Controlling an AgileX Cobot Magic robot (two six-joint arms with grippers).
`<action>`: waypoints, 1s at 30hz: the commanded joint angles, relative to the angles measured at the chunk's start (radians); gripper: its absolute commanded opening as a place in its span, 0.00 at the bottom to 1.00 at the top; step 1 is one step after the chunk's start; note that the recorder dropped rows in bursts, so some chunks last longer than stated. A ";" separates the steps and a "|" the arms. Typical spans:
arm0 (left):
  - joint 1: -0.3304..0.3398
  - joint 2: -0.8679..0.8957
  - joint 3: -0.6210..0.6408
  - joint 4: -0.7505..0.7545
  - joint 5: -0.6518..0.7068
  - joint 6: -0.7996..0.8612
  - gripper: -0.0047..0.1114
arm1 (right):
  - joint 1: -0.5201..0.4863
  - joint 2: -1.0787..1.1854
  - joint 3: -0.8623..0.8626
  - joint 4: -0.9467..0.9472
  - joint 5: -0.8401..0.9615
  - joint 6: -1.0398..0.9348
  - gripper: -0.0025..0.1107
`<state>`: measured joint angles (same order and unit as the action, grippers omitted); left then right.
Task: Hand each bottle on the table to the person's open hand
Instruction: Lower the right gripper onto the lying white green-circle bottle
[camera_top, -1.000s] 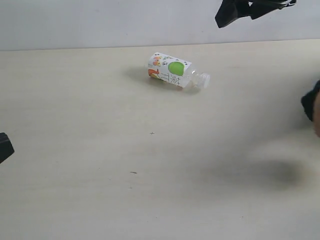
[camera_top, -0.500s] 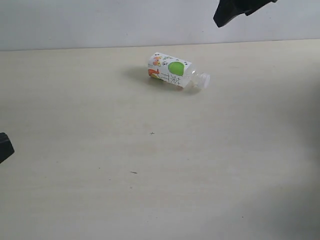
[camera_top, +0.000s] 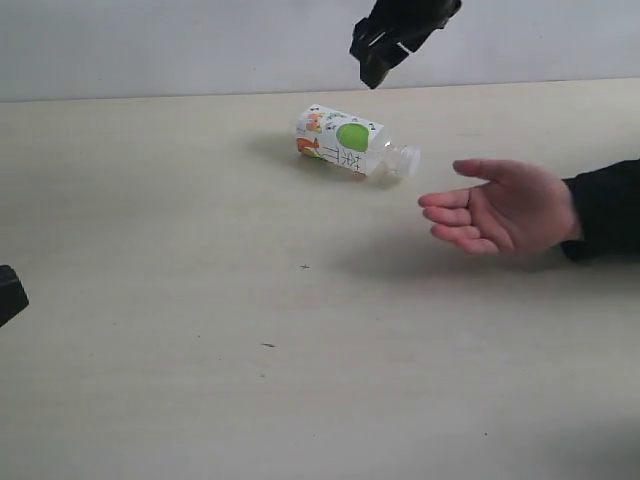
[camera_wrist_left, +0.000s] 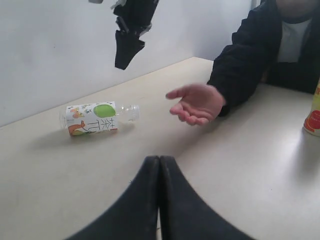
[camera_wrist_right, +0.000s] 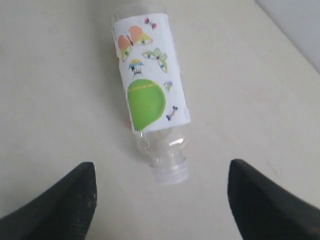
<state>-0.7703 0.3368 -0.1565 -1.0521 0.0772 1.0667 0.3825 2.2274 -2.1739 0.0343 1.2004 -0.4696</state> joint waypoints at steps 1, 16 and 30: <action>0.003 -0.003 0.002 -0.005 -0.002 -0.001 0.04 | 0.037 0.120 -0.124 -0.016 0.004 -0.065 0.63; 0.003 -0.003 0.002 -0.005 -0.002 -0.001 0.04 | 0.046 0.350 -0.299 -0.034 -0.014 -0.131 0.77; 0.003 -0.003 0.002 -0.005 -0.002 -0.001 0.04 | 0.045 0.408 -0.299 -0.097 -0.160 -0.104 0.77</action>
<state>-0.7703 0.3368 -0.1565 -1.0521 0.0772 1.0667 0.4318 2.6294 -2.4638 -0.0549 1.0729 -0.5829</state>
